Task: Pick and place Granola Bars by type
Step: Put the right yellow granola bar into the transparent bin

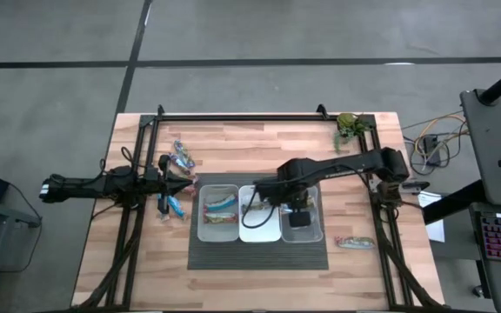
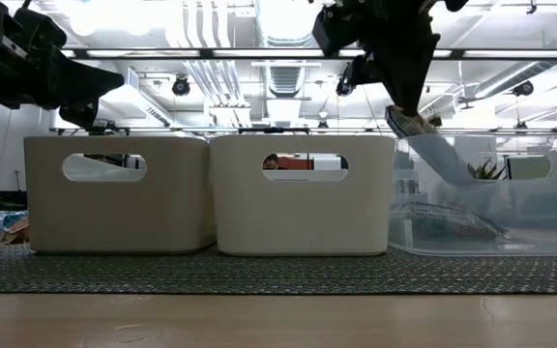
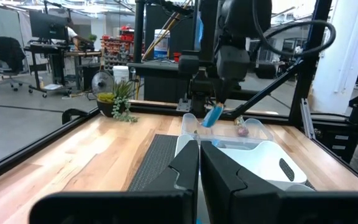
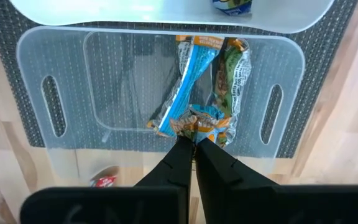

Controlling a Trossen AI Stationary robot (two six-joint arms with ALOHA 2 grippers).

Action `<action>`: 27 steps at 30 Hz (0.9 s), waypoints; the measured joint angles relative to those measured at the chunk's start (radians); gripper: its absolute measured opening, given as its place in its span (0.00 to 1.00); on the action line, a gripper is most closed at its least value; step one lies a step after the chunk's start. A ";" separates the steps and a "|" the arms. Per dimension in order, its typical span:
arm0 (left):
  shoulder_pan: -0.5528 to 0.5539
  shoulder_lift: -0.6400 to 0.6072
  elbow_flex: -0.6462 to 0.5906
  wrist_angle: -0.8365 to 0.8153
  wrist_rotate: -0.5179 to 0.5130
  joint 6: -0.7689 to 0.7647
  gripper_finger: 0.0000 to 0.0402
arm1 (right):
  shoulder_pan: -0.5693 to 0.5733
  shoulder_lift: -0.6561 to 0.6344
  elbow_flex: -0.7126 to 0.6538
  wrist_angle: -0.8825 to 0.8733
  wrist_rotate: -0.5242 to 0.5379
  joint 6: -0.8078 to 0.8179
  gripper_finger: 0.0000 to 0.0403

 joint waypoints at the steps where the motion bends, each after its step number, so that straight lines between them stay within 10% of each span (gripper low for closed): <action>1: 0.000 0.000 0.000 0.000 0.000 0.000 0.00 | 0.000 0.006 0.000 0.000 0.000 0.000 0.02; 27: 0.000 0.000 0.000 0.000 0.000 0.000 0.00 | -0.011 0.013 -0.010 -0.001 -0.048 0.033 0.02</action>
